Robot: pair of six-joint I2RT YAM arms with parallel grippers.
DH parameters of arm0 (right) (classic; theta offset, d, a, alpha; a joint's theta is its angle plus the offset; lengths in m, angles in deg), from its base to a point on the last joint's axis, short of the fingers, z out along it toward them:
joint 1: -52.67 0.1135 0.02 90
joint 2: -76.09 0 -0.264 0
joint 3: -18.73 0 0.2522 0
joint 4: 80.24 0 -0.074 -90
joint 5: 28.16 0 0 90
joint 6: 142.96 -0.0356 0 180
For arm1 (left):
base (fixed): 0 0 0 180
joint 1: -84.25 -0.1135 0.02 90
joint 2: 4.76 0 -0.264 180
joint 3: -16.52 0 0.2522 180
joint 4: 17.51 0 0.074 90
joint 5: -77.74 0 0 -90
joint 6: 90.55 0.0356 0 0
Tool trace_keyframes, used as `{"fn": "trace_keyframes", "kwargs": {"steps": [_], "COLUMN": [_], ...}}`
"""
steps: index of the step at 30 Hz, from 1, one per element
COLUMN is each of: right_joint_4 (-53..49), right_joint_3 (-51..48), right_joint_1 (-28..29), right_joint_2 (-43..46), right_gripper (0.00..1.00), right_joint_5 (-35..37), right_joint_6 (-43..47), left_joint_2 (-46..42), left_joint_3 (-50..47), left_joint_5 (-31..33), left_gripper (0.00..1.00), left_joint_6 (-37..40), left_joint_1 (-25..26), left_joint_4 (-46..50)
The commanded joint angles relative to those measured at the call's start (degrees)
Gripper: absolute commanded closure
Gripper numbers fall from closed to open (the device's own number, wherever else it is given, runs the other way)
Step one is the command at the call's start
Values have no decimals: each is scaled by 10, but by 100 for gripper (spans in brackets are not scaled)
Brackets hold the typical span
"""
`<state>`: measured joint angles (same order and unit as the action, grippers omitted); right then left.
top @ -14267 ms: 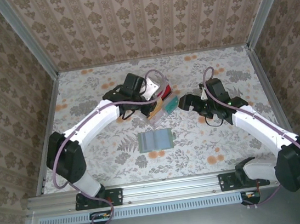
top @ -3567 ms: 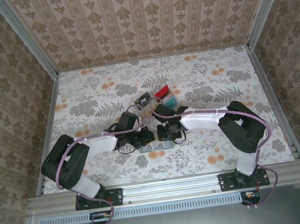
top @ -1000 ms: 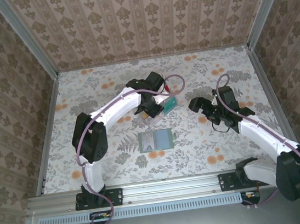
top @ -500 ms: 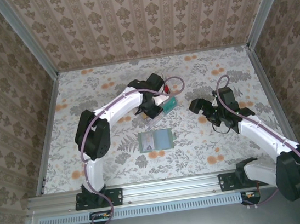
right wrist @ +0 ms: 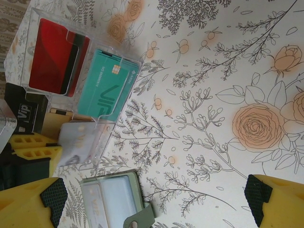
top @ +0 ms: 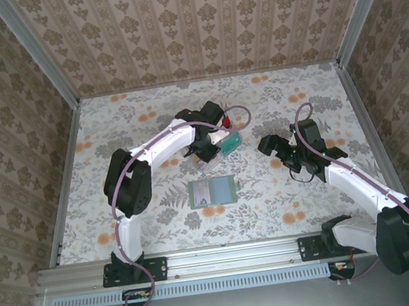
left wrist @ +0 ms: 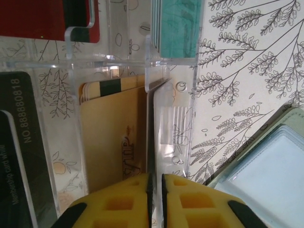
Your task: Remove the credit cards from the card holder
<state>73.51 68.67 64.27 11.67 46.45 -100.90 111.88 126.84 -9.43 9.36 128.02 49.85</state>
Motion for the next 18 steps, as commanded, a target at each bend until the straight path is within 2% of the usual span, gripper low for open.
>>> {"fn": "trace_keyframes", "kwargs": {"steps": [1,3,11,18], "right_joint_4": [-17,-12,-8,-9], "right_joint_3": [-3,-2,0,14], "right_joint_1": [-1,-1,1,33], "right_joint_2": [4,2,-5,-26], "right_gripper": [1,1,1,2], "right_joint_5": [-2,-11,-22,-13], "right_joint_6": [7,11,19,23], "left_joint_2": [6,2,-69,-196], "left_joint_3": [18,23,6,-76], "left_joint_5": [14,9,-16,-41], "left_gripper": [78,72,63,43], "left_joint_6": [-8,-17,-66,-163], "left_joint_1": [-5,-7,-21,-47], "left_joint_4": [8,13,-12,-76]}}
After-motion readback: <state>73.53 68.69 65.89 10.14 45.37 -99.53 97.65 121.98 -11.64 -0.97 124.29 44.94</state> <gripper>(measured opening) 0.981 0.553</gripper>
